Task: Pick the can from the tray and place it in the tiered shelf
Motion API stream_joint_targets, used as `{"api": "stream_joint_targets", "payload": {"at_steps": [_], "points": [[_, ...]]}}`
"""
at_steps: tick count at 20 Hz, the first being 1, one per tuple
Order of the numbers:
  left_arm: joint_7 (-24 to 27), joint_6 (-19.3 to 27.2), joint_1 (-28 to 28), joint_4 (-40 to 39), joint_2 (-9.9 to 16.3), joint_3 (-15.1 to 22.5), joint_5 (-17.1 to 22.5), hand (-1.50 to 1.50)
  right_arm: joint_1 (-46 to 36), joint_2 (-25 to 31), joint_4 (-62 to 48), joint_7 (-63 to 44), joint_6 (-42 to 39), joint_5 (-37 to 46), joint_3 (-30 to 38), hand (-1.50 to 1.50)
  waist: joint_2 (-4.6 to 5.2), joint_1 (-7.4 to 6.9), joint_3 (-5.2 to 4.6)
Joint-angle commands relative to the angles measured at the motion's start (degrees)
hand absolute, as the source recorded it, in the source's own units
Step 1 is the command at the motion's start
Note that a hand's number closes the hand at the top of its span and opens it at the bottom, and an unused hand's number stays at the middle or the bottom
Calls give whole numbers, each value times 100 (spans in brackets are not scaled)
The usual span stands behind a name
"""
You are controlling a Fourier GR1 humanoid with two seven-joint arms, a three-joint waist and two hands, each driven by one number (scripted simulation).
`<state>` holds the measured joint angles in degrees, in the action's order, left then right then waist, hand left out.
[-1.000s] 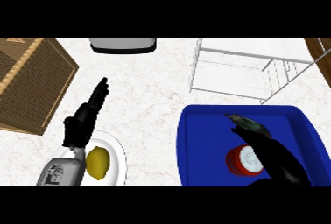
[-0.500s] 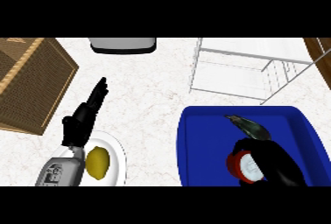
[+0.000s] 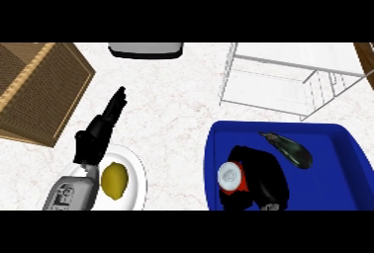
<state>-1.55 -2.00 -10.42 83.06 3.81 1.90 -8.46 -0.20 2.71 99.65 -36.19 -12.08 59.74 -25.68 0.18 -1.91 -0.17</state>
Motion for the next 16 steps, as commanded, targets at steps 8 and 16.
{"api": "stream_joint_targets", "payload": {"at_steps": [8, 16], "points": [[-61, -37, -151, -108, 19, 20, -39, 0, -2020, -268, -226, -2961, 3266, -328, -1719, 150, -15, -118, 16], [-33, 179, -238, -327, -65, -37, -153, 0, -3524, -268, -179, -4595, 3349, 508, -1983, 150, -54, 56, 3]]}}
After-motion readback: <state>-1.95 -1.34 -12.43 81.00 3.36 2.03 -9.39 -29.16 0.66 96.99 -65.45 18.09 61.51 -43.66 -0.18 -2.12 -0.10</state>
